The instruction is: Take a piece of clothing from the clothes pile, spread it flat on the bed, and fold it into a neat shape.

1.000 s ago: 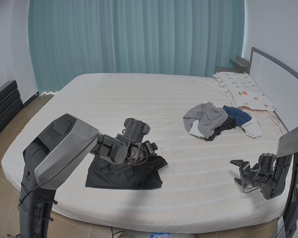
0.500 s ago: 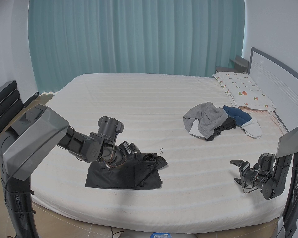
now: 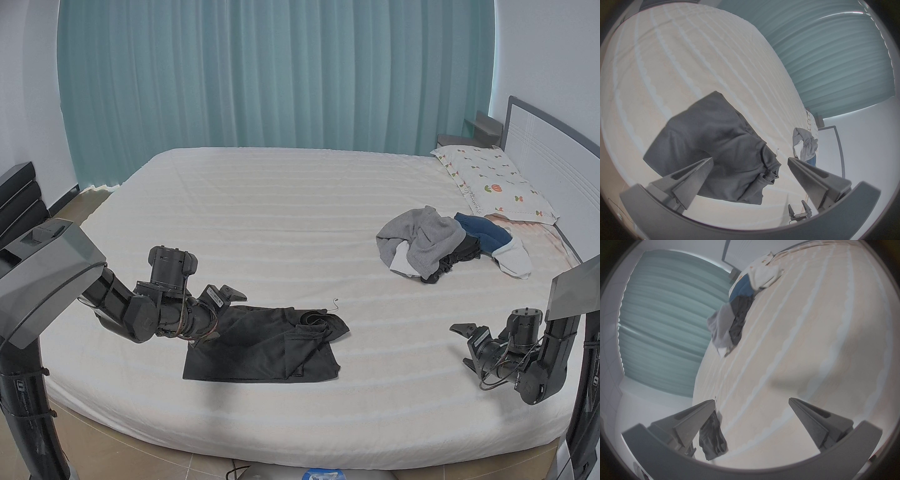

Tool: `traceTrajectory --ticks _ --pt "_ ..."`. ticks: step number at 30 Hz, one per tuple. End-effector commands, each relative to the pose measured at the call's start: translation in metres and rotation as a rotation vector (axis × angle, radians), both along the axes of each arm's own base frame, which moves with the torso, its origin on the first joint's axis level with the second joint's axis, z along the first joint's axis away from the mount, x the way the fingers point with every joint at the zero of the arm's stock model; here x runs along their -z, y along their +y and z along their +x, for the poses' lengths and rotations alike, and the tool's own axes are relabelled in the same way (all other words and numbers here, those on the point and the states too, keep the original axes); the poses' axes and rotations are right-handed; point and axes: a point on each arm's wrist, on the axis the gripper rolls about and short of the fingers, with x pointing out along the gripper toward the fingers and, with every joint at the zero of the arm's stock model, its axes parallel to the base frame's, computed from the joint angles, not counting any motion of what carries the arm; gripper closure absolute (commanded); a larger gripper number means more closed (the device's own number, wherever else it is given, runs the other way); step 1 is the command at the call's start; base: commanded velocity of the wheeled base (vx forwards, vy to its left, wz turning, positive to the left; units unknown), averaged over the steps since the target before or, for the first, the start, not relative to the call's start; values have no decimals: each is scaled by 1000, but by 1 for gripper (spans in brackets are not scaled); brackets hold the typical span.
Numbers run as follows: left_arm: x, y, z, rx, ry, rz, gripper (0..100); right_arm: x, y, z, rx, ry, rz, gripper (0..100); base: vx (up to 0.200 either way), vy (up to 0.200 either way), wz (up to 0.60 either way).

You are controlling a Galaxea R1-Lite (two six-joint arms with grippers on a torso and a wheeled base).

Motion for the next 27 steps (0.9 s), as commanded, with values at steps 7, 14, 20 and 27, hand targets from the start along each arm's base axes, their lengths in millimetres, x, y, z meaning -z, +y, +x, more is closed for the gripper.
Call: traceTrajectory --ticks 7,14,20,27 --pt "19 14 9 -39 6 -4 0 -37 64 28 -103 -29 -143 0 0 200 0" --pt "21 14 9 -40 7 0 0 -50 112 31 -196 -16 -217 0 0 200 0" --pt "22 13 9 -40 8 4 0 -50 136 32 -229 -14 -341 0 0 200 0" --pt "24 12 9 -38 10 8 0 -44 146 40 -247 57 -463 0 0 29 0"
